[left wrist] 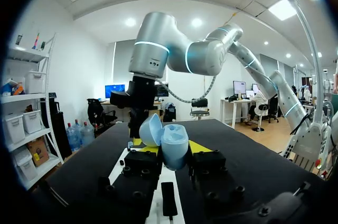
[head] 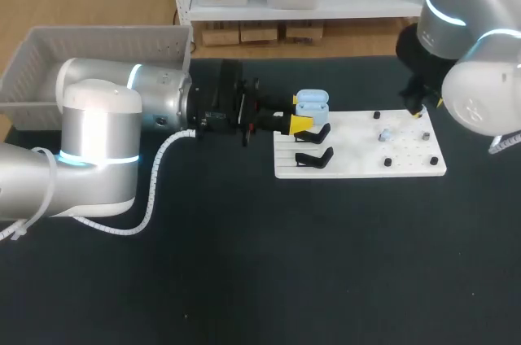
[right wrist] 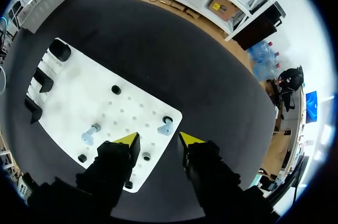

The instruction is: Pick up each earbud case from the left stands, insert the matching earbuds, close the lid, and place the case in the box.

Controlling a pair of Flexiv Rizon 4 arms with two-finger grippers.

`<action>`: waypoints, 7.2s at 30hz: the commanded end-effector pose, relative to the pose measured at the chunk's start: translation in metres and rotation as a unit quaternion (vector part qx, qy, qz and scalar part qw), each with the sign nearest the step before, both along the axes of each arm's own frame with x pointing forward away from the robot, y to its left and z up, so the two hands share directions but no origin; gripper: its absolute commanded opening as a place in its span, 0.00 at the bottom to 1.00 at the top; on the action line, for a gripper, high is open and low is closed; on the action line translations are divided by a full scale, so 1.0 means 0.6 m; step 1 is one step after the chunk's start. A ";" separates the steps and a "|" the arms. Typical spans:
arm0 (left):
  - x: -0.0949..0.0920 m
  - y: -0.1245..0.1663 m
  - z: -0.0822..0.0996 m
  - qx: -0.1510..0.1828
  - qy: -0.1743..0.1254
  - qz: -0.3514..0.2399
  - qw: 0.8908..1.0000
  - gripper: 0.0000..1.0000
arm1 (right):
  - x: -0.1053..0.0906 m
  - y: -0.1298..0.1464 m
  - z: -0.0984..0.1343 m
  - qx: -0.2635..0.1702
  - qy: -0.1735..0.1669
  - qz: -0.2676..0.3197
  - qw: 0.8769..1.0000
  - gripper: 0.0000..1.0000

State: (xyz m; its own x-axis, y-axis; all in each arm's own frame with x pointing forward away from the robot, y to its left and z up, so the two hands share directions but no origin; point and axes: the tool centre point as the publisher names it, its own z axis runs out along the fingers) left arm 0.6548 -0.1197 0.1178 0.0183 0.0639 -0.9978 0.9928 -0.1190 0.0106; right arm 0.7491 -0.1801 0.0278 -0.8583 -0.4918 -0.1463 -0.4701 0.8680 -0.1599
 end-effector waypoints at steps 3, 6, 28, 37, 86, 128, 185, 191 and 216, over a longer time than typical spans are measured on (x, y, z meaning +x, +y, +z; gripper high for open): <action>0.001 -0.001 -0.002 0.000 0.000 0.001 1.000 0.00 | 0.011 0.005 -0.009 -0.008 0.004 -0.005 1.000 0.46; 0.001 -0.001 -0.002 0.000 0.000 0.001 1.000 0.00 | 0.013 0.005 -0.012 -0.011 0.005 -0.007 1.000 0.45; 0.001 -0.001 -0.002 0.000 0.000 0.001 1.000 0.00 | 0.017 -0.004 -0.019 -0.026 0.003 -0.017 1.000 0.37; 0.001 -0.001 -0.002 0.000 0.000 0.001 1.000 0.00 | 0.016 -0.001 -0.025 -0.027 0.007 -0.016 0.999 0.36; 0.001 -0.001 -0.002 0.000 0.000 0.001 1.000 0.00 | -0.052 0.032 0.099 -0.033 -0.027 -0.024 0.999 0.00; 0.001 -0.001 -0.002 0.000 0.000 0.001 1.000 0.00 | -0.219 0.262 0.279 0.059 -0.042 -0.156 0.985 0.00; 0.001 -0.001 -0.002 0.000 0.000 0.001 1.000 0.00 | -0.184 0.382 0.257 0.031 0.005 -0.549 0.835 0.00; 0.001 -0.001 -0.002 0.000 0.000 0.001 1.000 0.00 | -0.170 0.379 0.257 0.036 0.025 -0.594 0.804 0.00; 0.001 -0.001 -0.002 0.000 0.000 0.001 1.000 0.00 | -0.163 0.370 0.230 0.029 0.035 -0.611 0.790 0.00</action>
